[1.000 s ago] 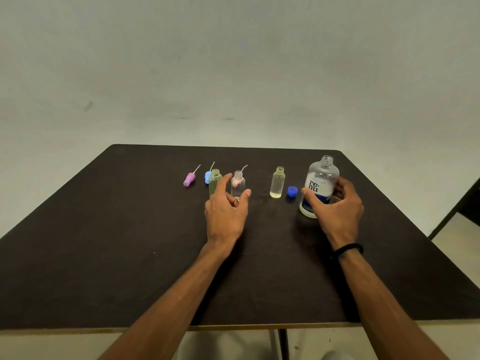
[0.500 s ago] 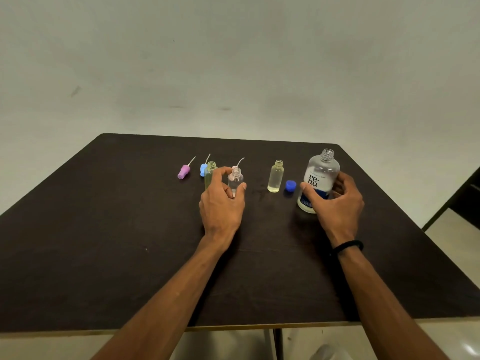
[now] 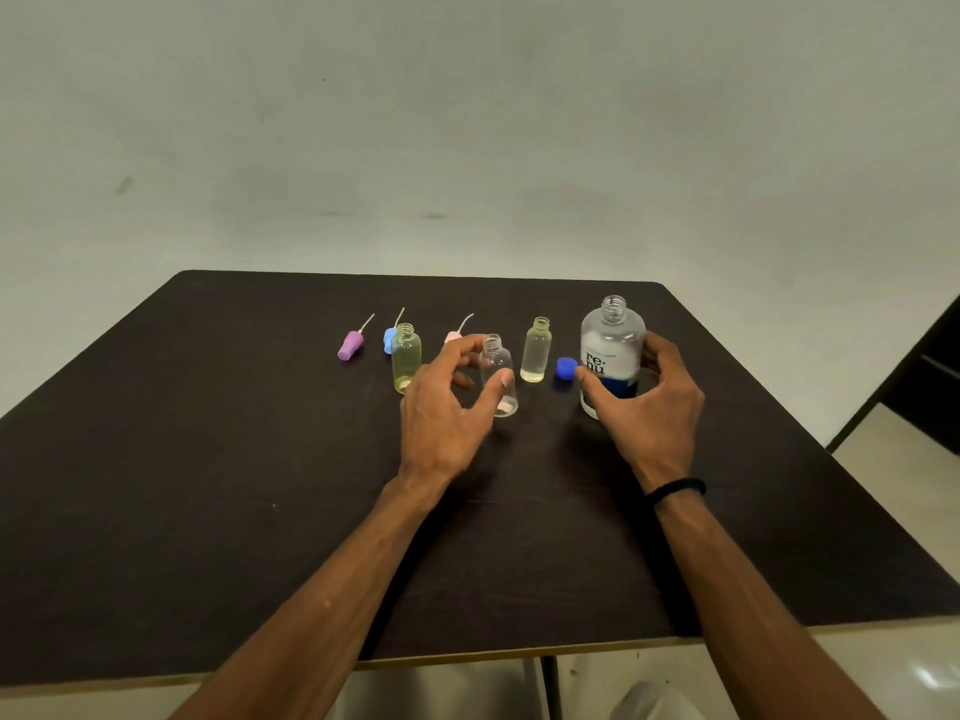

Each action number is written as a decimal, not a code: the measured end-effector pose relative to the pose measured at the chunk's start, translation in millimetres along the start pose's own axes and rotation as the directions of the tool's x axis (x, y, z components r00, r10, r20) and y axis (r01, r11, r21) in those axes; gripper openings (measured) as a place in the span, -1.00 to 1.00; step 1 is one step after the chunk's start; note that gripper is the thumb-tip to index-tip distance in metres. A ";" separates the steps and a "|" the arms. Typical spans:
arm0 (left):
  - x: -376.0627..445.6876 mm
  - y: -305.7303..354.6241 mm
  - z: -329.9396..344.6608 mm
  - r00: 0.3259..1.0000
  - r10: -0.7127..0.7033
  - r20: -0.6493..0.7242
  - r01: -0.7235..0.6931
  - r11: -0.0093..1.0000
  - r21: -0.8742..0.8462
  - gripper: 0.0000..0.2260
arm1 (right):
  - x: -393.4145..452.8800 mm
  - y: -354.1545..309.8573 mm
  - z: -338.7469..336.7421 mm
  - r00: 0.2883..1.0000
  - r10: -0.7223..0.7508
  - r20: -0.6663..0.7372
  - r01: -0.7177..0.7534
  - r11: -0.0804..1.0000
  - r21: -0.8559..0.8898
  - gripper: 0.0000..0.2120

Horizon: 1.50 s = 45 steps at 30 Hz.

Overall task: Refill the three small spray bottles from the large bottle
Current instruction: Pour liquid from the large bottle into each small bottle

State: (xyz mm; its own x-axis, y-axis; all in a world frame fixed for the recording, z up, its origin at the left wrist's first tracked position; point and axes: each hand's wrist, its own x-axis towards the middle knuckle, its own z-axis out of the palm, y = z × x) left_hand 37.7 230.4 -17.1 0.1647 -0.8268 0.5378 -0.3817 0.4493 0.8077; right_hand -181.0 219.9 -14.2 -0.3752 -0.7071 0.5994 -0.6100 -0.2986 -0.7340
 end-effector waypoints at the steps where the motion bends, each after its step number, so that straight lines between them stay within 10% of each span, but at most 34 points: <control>1: 1.4 -0.5 1.7 1.000 0.001 0.015 -0.001 0.999 -0.050 -0.65 | -0.2 0.0 0.5 1.000 -0.017 -0.004 0.017 1.000 -0.010 -0.25; 27: 9.9 -10.1 26.3 0.900 -0.218 0.377 0.386 0.800 -0.459 -0.54 | 2.3 14.8 -0.5 0.981 -0.194 0.001 0.190 0.963 -0.192 -0.25; 45: 6.8 -8.4 26.4 0.955 -0.122 0.269 0.205 0.930 -0.306 -0.56 | 7.5 26.2 5.1 0.952 -0.303 0.039 0.305 0.933 -0.192 -0.23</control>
State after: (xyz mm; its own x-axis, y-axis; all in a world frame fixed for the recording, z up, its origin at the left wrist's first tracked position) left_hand 18.0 212.1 -26.7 -0.0408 -0.9357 0.3504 -0.0426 0.3520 0.9350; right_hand -196.2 203.4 -30.6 -0.1451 -0.6075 0.7809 -0.8174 -0.3712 -0.4406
